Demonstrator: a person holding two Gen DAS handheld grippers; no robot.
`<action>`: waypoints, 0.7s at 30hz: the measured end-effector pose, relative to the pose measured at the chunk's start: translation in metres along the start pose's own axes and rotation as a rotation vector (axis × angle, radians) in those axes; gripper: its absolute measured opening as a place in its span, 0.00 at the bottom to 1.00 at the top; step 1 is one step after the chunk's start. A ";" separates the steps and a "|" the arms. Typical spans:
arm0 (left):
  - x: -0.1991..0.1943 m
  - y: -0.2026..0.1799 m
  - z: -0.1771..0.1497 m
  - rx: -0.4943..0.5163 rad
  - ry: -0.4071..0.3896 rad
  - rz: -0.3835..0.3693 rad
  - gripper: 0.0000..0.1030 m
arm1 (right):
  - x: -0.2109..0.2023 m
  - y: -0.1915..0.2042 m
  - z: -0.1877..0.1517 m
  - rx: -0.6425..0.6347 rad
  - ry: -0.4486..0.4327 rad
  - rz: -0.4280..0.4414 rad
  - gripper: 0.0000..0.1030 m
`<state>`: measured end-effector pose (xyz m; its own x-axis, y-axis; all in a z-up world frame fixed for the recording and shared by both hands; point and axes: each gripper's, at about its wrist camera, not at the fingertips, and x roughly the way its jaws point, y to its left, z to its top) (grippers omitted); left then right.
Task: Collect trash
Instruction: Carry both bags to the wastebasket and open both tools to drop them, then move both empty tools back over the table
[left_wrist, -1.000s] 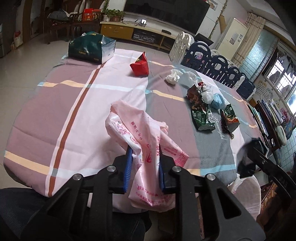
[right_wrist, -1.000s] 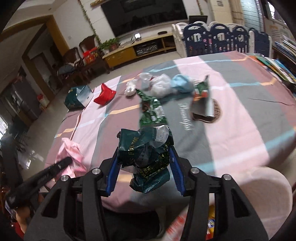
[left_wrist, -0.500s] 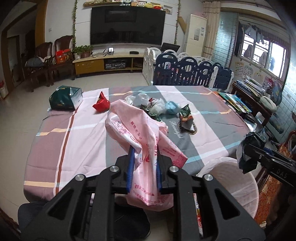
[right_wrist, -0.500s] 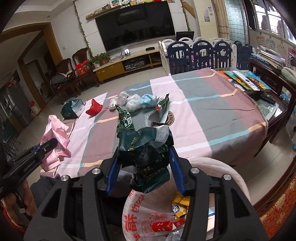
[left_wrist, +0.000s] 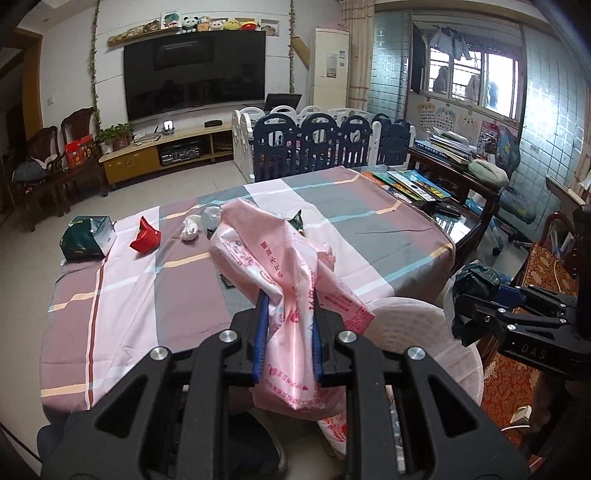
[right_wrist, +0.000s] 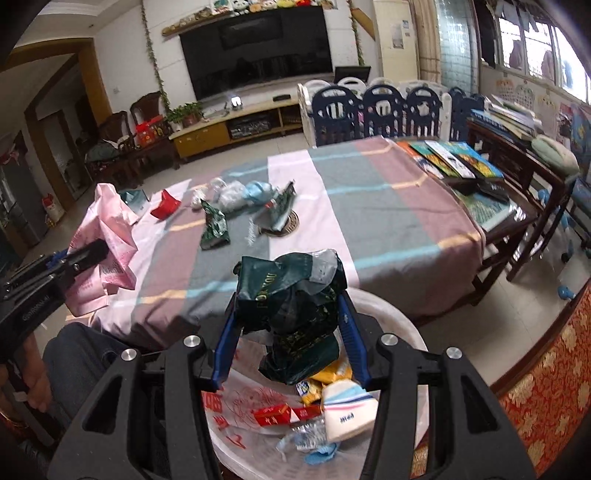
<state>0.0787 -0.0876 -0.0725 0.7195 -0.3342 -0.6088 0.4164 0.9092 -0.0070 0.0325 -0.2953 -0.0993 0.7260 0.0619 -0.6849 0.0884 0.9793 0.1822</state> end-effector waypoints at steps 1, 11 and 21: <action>0.001 -0.004 -0.001 0.011 0.009 -0.013 0.20 | 0.001 -0.005 -0.003 0.014 0.010 0.005 0.49; 0.021 -0.058 -0.019 0.158 0.091 -0.112 0.20 | 0.040 -0.018 -0.034 0.015 0.266 -0.102 0.63; 0.055 -0.076 -0.046 0.187 0.224 -0.250 0.86 | 0.021 -0.068 -0.027 0.248 0.198 -0.203 0.74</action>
<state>0.0609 -0.1632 -0.1421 0.4523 -0.4586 -0.7649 0.6726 0.7387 -0.0452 0.0229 -0.3553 -0.1451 0.5331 -0.0694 -0.8432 0.3973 0.9004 0.1771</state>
